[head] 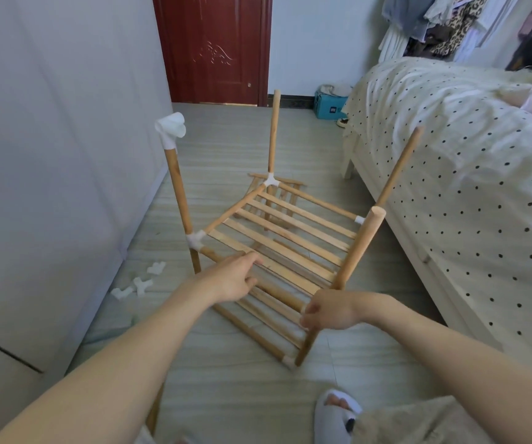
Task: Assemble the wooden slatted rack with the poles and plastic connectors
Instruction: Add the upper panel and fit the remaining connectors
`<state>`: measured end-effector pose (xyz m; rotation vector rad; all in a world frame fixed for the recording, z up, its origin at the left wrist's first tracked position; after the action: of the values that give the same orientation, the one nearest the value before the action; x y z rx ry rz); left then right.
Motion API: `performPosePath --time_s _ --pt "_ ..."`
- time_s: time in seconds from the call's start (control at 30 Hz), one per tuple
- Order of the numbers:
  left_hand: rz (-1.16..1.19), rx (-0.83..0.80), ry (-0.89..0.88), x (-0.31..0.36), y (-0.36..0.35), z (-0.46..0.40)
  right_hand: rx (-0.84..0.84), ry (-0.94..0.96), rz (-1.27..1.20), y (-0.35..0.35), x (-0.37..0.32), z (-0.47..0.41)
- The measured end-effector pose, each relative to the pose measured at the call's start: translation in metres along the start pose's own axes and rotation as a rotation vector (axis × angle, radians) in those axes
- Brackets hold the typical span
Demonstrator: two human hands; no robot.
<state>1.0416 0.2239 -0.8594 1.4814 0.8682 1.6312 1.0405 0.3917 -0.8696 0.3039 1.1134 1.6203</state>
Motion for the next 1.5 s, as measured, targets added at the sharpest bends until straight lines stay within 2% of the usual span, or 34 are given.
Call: performPosePath --time_s 0.17,0.23,0.33,0.57,0.8,0.93,1.03,1.1,1.17,1.2,1.3,1.4,1.5 --pt "-0.029 -0.162 -0.044 0.024 -0.05 0.003 -0.034 -0.152 0.349 0.004 0.044 0.007" --pt "-0.029 -0.173 -0.076 0.032 -0.072 0.002 0.002 -0.188 0.374 0.007 0.055 0.006" --pt "-0.212 -0.112 -0.177 0.035 -0.093 -0.005 0.062 -0.218 0.337 0.01 0.073 0.004" --pt "-0.388 0.164 -0.227 0.035 -0.097 -0.028 0.297 -0.318 -0.095 0.014 0.096 -0.019" --pt "-0.374 0.277 -0.084 -0.01 -0.076 -0.046 0.424 -0.318 -0.432 0.012 0.065 -0.075" --pt "-0.381 0.276 0.03 -0.044 -0.063 -0.058 0.45 -0.271 -0.548 0.02 0.041 -0.11" --pt "-0.388 0.238 0.157 -0.067 -0.055 -0.066 0.393 -0.208 -0.724 0.024 0.024 -0.13" --pt "-0.386 0.344 0.192 -0.065 -0.045 -0.065 0.329 -0.163 -0.811 0.023 0.019 -0.134" --pt "-0.354 0.477 0.067 -0.047 -0.043 -0.061 0.273 -0.139 -0.754 0.02 0.024 -0.136" --pt "-0.304 0.484 -0.046 -0.035 -0.048 -0.06 0.25 -0.132 -0.706 0.019 0.031 -0.138" --pt "-0.229 0.382 -0.284 0.0 -0.077 -0.065 0.266 -0.115 -0.537 0.023 0.067 -0.15" --pt "-0.193 0.302 -0.303 0.036 -0.111 -0.095 0.322 -0.163 -0.403 0.026 0.121 -0.171" --pt "-0.177 0.252 -0.24 0.056 -0.152 -0.148 0.381 -0.22 -0.316 0.025 0.179 -0.2"
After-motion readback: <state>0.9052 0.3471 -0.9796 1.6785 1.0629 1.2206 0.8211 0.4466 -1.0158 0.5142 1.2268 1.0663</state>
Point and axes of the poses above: each hand's wrist, its own z-axis away from the middle knuckle, its own y-axis out of the back of the hand, x = y × z, the point moved 6 cm from there along -z, towards the middle knuckle, and after that the axes turned 12 degrees about x, right-handed, at the moved point
